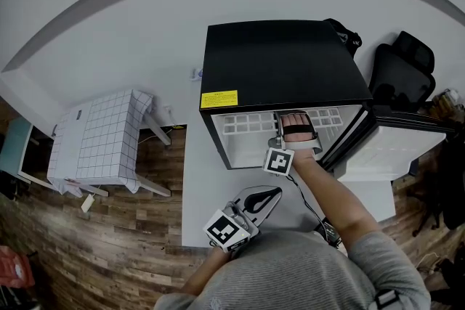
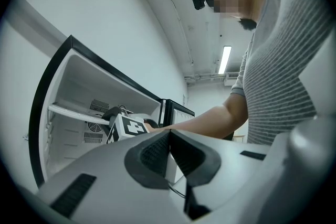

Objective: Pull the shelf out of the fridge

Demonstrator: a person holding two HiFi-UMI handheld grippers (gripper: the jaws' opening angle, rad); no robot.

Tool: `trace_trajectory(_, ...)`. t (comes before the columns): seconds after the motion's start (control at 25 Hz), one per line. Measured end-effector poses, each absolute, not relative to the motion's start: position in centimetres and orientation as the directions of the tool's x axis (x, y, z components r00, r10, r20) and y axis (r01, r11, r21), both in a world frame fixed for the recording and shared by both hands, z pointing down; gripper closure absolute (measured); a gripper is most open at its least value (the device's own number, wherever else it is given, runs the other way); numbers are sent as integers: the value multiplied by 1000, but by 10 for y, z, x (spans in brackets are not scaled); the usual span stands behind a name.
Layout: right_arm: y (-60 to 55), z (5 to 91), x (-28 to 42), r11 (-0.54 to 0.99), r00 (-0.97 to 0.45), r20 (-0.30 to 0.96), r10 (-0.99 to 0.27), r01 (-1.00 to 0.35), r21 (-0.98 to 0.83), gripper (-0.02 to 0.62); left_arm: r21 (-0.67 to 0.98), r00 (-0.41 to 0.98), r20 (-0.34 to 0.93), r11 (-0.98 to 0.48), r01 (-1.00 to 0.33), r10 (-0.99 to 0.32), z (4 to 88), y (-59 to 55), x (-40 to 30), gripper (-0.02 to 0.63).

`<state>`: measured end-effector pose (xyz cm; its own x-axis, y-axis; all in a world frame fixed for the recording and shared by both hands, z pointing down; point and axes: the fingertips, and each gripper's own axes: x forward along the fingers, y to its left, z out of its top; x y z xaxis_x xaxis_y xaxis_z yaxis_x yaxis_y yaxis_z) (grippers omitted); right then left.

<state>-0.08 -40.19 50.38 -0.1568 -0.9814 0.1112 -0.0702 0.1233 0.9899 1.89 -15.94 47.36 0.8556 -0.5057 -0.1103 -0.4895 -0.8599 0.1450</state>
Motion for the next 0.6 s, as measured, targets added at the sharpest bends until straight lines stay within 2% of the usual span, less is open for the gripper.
trace_trajectory(0.6,-379,503,3,113,-149,103,-984,-62,992,568,137,870,-115,-875,-464,-479,472,-146,22,595)
